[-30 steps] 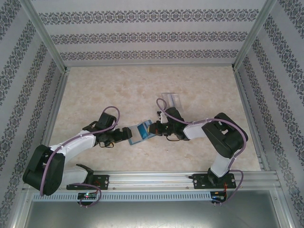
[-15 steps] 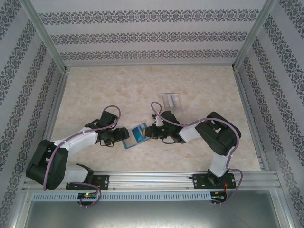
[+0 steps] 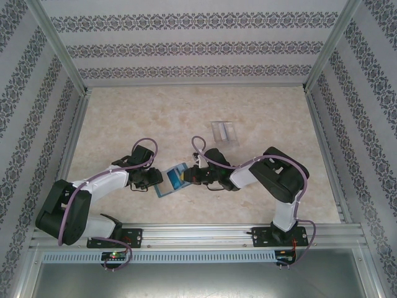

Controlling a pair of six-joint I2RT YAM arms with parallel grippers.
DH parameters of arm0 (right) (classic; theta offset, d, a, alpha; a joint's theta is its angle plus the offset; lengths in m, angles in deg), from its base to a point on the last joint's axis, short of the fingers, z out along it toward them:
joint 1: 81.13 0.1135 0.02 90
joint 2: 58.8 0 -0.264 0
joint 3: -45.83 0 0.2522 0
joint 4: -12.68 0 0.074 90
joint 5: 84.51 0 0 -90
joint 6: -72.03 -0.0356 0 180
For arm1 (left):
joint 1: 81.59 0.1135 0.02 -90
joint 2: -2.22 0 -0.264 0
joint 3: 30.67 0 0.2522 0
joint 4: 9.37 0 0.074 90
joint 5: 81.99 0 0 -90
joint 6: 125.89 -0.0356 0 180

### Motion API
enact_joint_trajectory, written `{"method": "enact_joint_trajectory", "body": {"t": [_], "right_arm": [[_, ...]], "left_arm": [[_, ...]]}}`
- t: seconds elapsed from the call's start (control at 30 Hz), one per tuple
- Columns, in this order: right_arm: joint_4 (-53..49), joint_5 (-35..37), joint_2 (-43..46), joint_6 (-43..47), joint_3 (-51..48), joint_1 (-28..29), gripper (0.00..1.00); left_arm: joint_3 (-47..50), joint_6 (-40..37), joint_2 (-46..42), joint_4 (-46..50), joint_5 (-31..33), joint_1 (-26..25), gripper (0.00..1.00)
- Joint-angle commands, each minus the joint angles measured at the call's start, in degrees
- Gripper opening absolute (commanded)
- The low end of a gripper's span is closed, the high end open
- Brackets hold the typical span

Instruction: Put the credit cards into the card holder

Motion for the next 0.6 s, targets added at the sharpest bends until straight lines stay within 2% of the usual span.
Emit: {"method": "enact_joint_trajectory", "body": {"t": [0.0, 0.13, 0.33, 0.47, 0.57], "right_arm": [[3.0, 0.9, -1.8, -1.9, 1.2, 1.1, 0.00], [2.7, 1.8, -2.4, -2.5, 1.9, 2.0, 0.00], [2.9, 2.7, -4.0, -3.3, 2.9, 3.0, 0.00], [3.2, 3.6, -4.1, -3.9, 2.8, 3.3, 0.00], [2.4, 4.4, -3.5, -3.3, 2.4, 3.3, 0.00]], "left_arm": [[0.2, -0.9, 3.8, -13.9, -6.2, -1.2, 0.37], [0.0, -1.0, 4.5, -14.3, -6.4, -1.2, 0.25], [-0.7, -1.4, 5.2, -14.2, -5.9, -1.2, 0.24], [-0.8, -1.7, 4.7, -12.3, -4.1, -1.2, 0.30], [-1.0, -2.0, 3.6, -10.7, -2.9, -1.1, 0.47]]}}
